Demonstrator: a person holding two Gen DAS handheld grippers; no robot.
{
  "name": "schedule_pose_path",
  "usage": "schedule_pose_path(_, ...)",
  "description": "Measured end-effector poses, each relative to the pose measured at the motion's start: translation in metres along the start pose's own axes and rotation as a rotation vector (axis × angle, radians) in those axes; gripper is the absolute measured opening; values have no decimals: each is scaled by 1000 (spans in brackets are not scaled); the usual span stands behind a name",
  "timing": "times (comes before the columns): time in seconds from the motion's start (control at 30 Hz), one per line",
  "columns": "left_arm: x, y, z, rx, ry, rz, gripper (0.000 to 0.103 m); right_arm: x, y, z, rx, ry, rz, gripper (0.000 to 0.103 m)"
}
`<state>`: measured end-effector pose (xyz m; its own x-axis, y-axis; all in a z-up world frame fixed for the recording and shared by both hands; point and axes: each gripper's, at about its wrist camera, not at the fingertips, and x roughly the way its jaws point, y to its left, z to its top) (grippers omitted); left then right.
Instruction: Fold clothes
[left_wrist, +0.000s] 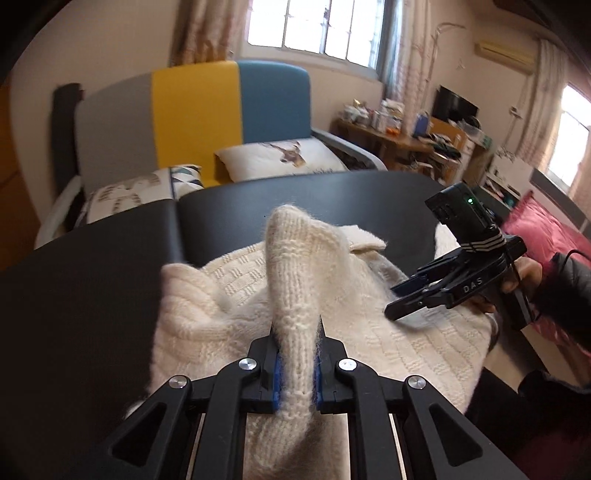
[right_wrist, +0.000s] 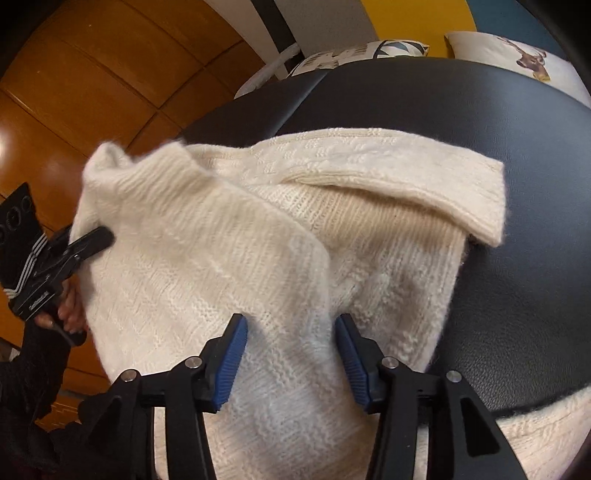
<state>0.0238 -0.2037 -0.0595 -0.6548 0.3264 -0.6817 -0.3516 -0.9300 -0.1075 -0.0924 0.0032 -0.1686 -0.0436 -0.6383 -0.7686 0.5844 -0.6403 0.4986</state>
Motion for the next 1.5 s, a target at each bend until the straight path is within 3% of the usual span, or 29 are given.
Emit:
schedule_pose_path(0.07, -9, -1, -6, -29, -28, 17, 12, 0, 7, 1, -30, -14, -24, 17)
schedule_pose_path(0.17, -17, -1, -12, -73, -54, 37, 12, 0, 25, -4, -115, -20, -109, 7)
schedule_pose_path(0.33, -30, -2, -20, -130, -104, 67, 12, -28, 47, -25, -184, -119, -220, 5)
schedule_pose_path(0.6, -72, -42, -30, -100, -209, 71, 12, -125, 82, -70, -254, -345, -384, 5)
schedule_pose_path(0.73, -74, -65, -31, -83, -226, 19, 12, -145, 95, -101, -248, -379, -491, 5)
schedule_pose_path(0.9, -81, -94, -28, -77, -246, -46, 12, -186, 105, -128, -194, -482, -591, 5)
schedule_pose_path(1.03, -103, -113, -18, -67, -316, -96, 12, -226, 121, -138, -153, -581, -644, 5)
schedule_pose_path(1.17, -134, -115, -1, -77, -429, -108, 12, -268, 163, -121, -211, -738, -654, 5)
schedule_pose_path(1.27, -155, -107, 18, -86, -520, -71, 13, -279, 185, -100, -282, -817, -656, 5)
schedule_pose_path(1.37, -150, -95, 41, -105, -527, 17, 13, -265, 175, -60, -302, -822, -709, 5)
schedule_pose_path(1.5, -107, -79, 70, -94, -466, 58, 15, -239, 118, 0, -205, -749, -742, 5)
